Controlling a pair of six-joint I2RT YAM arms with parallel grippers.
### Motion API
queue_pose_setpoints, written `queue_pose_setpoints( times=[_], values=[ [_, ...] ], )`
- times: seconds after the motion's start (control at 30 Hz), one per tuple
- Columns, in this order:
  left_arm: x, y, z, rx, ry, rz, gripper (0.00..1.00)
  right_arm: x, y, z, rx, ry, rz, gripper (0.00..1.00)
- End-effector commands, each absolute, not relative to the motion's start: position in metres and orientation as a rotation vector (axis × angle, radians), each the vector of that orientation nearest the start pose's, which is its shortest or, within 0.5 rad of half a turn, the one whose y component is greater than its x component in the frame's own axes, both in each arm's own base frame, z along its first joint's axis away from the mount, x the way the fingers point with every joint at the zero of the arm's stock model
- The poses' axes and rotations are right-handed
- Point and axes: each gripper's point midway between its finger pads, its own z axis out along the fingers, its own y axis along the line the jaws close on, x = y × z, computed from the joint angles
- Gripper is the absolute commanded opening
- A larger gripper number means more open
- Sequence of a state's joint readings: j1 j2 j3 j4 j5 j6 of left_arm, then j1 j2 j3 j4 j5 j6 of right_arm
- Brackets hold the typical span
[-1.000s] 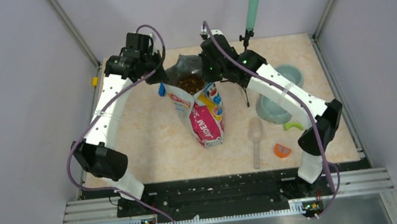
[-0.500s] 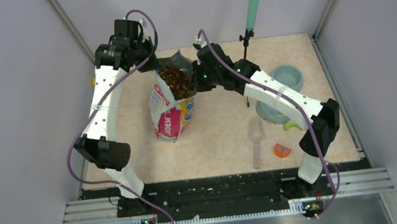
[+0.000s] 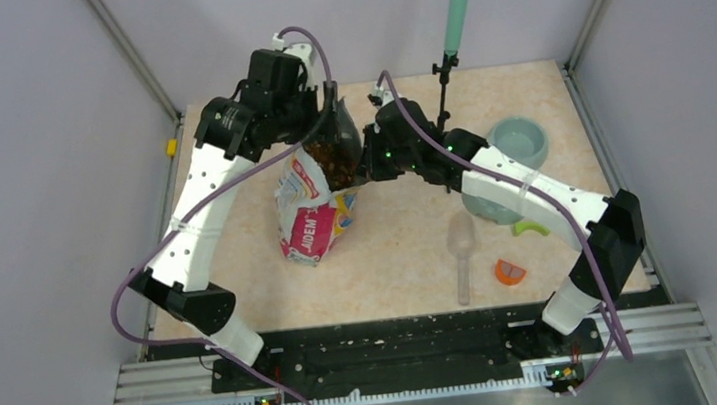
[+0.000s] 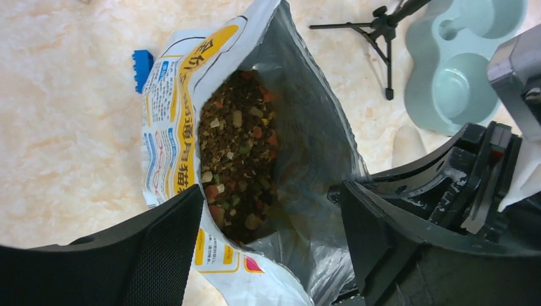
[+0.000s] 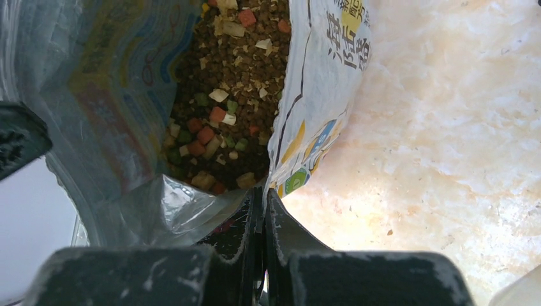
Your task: Serve the pet food
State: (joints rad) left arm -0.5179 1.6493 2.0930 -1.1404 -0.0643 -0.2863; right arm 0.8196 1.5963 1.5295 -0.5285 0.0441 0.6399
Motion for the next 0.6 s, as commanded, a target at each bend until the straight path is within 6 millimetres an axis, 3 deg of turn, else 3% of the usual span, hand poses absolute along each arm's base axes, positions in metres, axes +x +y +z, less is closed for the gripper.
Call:
queue_pose_setpoints(
  times=[0.0, 0.2, 0.37, 0.57],
  values=[
    [0.341, -0.187, 0.346, 0.178, 2.271, -0.21, 0.82, 0.301, 0.352, 0.282, -0.195, 2.185, 0.83, 0.0],
    [0.351, -0.153, 0.336, 0.159, 2.275, 0.101, 0.8, 0.3, 0.349, 0.279, -0.215, 2.192, 0.803, 0.0],
    [0.356, -0.156, 0.323, 0.162, 2.294, 0.117, 0.78, 0.298, 0.345, 0.271, -0.214, 2.209, 0.79, 0.0],
    [0.36, -0.158, 0.316, 0.154, 2.303, 0.114, 0.68, 0.298, 0.34, 0.271, -0.209, 2.205, 0.765, 0.0]
  ],
)
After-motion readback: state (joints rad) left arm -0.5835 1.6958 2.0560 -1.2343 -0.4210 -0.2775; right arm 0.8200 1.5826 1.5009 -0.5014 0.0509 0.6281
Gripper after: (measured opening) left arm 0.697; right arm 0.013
